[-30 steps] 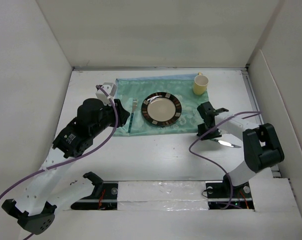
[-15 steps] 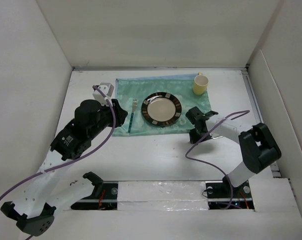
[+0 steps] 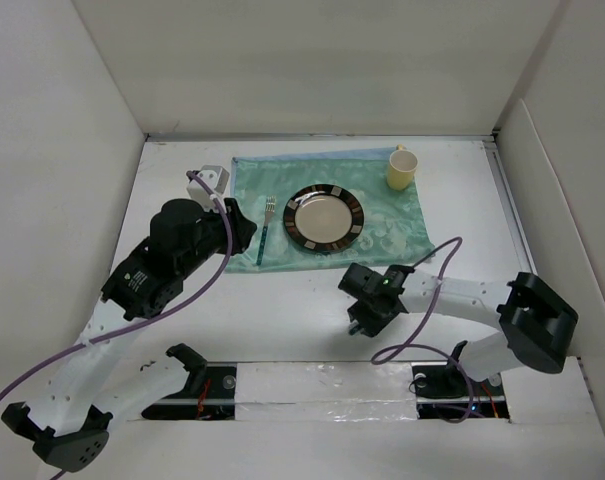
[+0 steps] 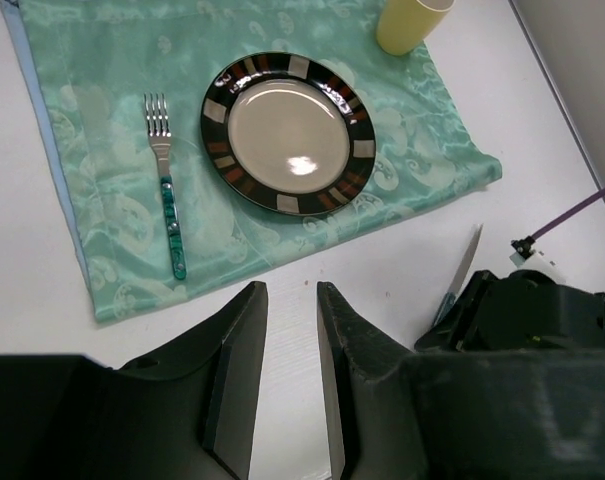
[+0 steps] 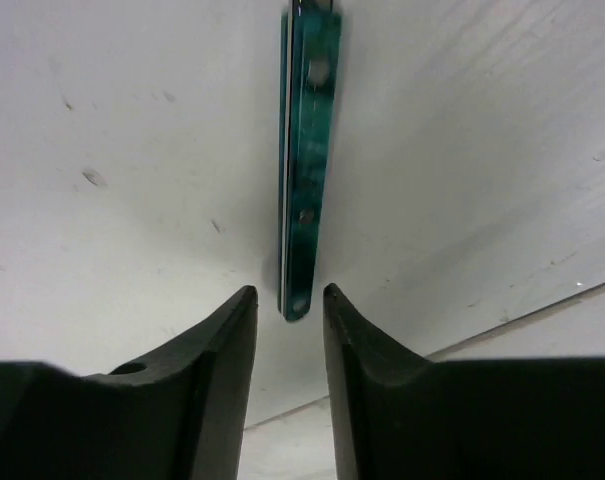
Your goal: Set the dinner table for one person
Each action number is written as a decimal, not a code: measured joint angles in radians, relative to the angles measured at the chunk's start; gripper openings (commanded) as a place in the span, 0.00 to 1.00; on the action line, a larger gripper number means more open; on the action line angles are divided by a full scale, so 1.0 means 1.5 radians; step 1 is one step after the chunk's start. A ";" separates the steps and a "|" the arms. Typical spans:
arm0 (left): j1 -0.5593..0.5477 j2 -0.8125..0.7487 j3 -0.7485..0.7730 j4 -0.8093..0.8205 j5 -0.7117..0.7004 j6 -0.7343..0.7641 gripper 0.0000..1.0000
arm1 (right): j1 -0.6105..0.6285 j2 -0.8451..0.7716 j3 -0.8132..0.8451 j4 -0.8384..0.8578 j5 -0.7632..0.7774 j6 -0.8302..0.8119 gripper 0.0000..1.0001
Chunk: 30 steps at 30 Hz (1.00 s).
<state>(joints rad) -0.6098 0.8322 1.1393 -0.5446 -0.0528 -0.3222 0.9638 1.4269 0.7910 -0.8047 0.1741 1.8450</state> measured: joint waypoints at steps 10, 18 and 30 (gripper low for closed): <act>0.000 0.013 0.000 0.001 0.020 0.000 0.24 | -0.025 -0.009 0.006 -0.038 0.041 -0.053 0.59; 0.000 0.015 0.000 0.001 0.025 0.000 0.24 | -0.008 0.079 0.048 -0.046 0.033 -0.098 0.38; 0.000 0.015 0.000 0.001 0.024 0.000 0.24 | 0.021 0.059 0.121 -0.176 0.080 -0.093 0.00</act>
<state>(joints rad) -0.6098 0.8551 1.1389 -0.5434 -0.0162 -0.3225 0.9951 1.5150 0.9726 -1.0695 0.2947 1.7054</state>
